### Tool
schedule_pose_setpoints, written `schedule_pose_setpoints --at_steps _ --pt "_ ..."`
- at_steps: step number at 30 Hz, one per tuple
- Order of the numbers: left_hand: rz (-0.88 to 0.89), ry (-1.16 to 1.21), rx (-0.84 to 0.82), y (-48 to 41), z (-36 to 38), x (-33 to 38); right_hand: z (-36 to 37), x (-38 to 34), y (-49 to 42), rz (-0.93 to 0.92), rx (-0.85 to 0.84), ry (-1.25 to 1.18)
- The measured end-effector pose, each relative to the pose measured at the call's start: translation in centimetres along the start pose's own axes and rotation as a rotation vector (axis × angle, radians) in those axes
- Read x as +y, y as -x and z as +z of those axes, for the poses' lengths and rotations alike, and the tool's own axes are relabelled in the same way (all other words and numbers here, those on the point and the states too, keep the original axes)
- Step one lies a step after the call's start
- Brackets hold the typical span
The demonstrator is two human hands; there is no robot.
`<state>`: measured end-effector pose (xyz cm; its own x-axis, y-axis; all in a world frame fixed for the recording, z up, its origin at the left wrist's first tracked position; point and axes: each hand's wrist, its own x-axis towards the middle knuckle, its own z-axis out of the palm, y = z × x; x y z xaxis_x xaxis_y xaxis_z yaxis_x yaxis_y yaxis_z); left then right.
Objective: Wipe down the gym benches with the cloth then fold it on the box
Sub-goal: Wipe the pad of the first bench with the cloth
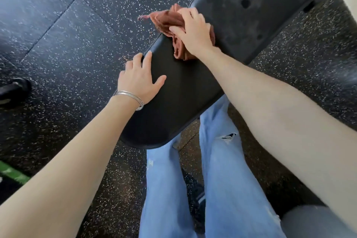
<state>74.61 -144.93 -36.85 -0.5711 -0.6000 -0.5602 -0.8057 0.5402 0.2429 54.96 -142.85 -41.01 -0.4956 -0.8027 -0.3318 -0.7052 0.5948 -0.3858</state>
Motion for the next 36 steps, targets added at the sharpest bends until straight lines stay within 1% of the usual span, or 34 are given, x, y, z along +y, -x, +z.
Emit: schedule_pose_setpoints --at_steps 3,6,8,10,11,12,13,15,16,19,21,23,25,26,28,30,31,32,34,36 --pt "-0.027 0.021 -0.005 -0.6 -0.1 0.6 -0.6 2.4 1.8 -0.074 0.012 -0.027" --pt "-0.054 0.028 0.001 -1.4 -0.2 1.5 -0.5 6.9 8.9 0.014 0.092 -0.017" --pt "-0.077 0.025 0.001 -1.9 -0.2 2.4 -0.7 9.4 12.6 0.03 0.09 0.032" --pt "-0.112 0.026 0.018 -2.3 -0.1 3.1 -1.6 10.6 13.0 -0.067 0.032 0.079" --pt "-0.128 0.026 0.027 -2.6 -0.1 3.5 -2.2 10.9 12.0 -0.149 0.024 0.128" --pt "-0.14 0.027 0.032 -3.0 -0.1 3.8 -2.8 11.0 10.6 -0.219 0.056 0.191" --pt "-0.147 0.029 0.034 -3.3 -0.1 4.1 -3.4 10.8 8.9 -0.251 0.129 0.248" --pt "-0.156 0.038 0.041 -4.1 -0.3 4.7 -4.5 10.3 5.3 -0.209 0.224 0.333" --pt "-0.16 0.042 0.045 -4.6 -0.4 5.1 -4.8 10.0 3.6 -0.2 0.199 0.381" --pt "-0.182 0.059 0.053 -6.3 -0.4 6.5 -4.3 9.8 -0.6 -0.277 -0.028 0.486" --pt "-0.194 0.064 0.065 -7.2 -0.2 7.3 -4.2 9.8 -2.8 -0.371 -0.077 0.479" --pt "-0.21 0.06 0.08 -7.8 -0.2 7.7 -4.4 9.8 -4.8 -0.49 -0.08 0.466" --pt "-0.221 0.057 0.089 -8.3 -0.3 7.9 -5.0 10.0 -6.5 -0.605 -0.044 0.446" --pt "-0.225 0.056 0.093 -8.5 -0.2 8.0 -5.3 10.1 -7.3 -0.628 -0.019 0.434" --pt "-0.25 0.046 0.099 -8.9 0.0 8.6 -5.2 9.7 -8.8 -0.574 0.023 0.361" --pt "-0.301 0.041 0.103 -9.4 0.3 9.3 -4.6 8.1 -10.1 -0.439 0.051 0.255" --pt "-0.327 0.046 0.11 -9.6 0.4 9.7 -4.2 7.3 -10.6 -0.403 0.045 0.246" --pt "-0.35 0.051 0.121 -9.8 0.6 10.0 -3.8 6.7 -10.8 -0.439 0.022 0.28" --pt "-0.379 0.061 0.14 -10.0 0.8 10.5 -3.4 6.7 -10.5 -0.622 -0.051 0.37" --pt "-0.393 0.068 0.156 -10.1 0.8 10.6 -3.7 7.9 -9.6 -0.737 -0.081 0.382"
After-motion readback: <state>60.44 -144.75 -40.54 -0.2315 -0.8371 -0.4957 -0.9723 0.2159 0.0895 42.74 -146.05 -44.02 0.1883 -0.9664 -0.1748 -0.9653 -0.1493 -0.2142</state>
